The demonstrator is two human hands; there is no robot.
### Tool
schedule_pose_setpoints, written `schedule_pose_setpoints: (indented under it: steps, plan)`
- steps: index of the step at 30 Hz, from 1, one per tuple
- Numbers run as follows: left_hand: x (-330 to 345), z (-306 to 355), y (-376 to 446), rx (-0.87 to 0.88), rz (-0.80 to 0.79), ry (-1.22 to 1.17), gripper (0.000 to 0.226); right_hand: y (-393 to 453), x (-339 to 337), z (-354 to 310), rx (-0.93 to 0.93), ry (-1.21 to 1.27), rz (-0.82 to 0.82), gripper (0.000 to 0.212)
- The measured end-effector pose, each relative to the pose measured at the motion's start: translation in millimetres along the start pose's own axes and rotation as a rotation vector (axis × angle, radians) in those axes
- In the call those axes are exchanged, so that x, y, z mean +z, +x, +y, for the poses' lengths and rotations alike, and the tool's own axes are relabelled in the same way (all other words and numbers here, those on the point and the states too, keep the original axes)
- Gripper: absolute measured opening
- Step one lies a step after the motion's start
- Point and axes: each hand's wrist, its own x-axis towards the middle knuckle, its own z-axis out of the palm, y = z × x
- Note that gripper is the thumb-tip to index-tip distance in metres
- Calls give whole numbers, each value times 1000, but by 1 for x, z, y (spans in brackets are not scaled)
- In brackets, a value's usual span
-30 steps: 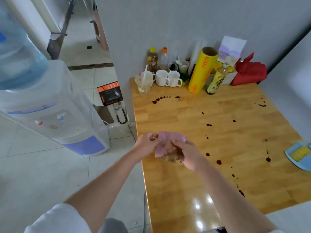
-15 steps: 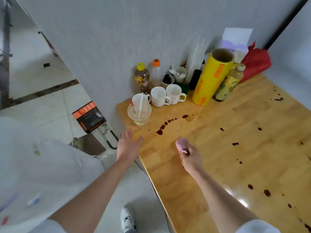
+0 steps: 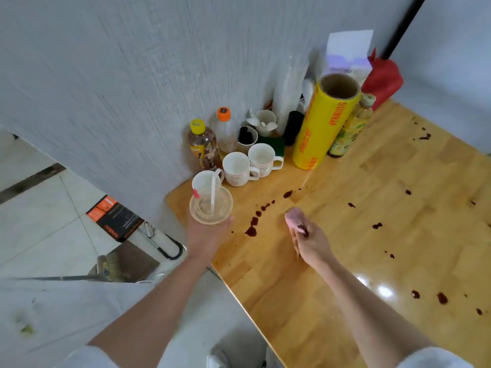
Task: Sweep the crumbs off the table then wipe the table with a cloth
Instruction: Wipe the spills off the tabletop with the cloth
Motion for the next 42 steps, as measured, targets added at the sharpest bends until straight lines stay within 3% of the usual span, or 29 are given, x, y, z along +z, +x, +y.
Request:
schedule_pose_setpoints:
  steps: [7, 9, 12, 14, 15, 17, 20, 22, 25, 28, 34, 37, 42]
  plan:
    - [-12, 10, 1, 129, -36, -3, 88, 97, -55, -12, -2, -141, 214, 24]
    - [-15, 17, -5, 129, -8, 7, 82, 94, -23, -35, -106, -219, 125, 19]
    - [-17, 26, -6, 112, 93, -30, 67, 49, 49, -64, -341, -334, -222, 22]
    - [-24, 26, -1, 110, 119, -50, 76, 22, 64, -63, -479, -412, -399, 25]
    - [-29, 24, 2, 117, 123, -39, 82, 21, 54, -56, -478, -425, -408, 27]
    - [-39, 20, 11, 129, 126, -24, 85, 42, 9, -37, -319, -407, -260, 30]
    - [-56, 12, 19, 147, 156, -62, 72, 87, -50, -16, 17, -304, 143, 32]
    - [-63, 11, 22, 154, 169, -57, 70, 94, -31, -34, -7, -294, 200, 29]
    - [-71, 10, 27, 141, 179, -60, 68, 62, 66, -72, -251, -291, -70, 41]
    - [-76, 6, 33, 124, 187, -64, 66, 13, 129, -84, -539, -450, -372, 31]
    - [-101, 0, 41, 99, 226, -40, 84, 8, 143, -101, -622, -513, -400, 24]
    - [-109, -5, 44, 124, 273, -37, 87, 12, 195, -129, -650, -614, -473, 43]
    - [-105, -13, 50, 90, 226, -24, 86, 20, 209, -144, -592, -492, -363, 39]
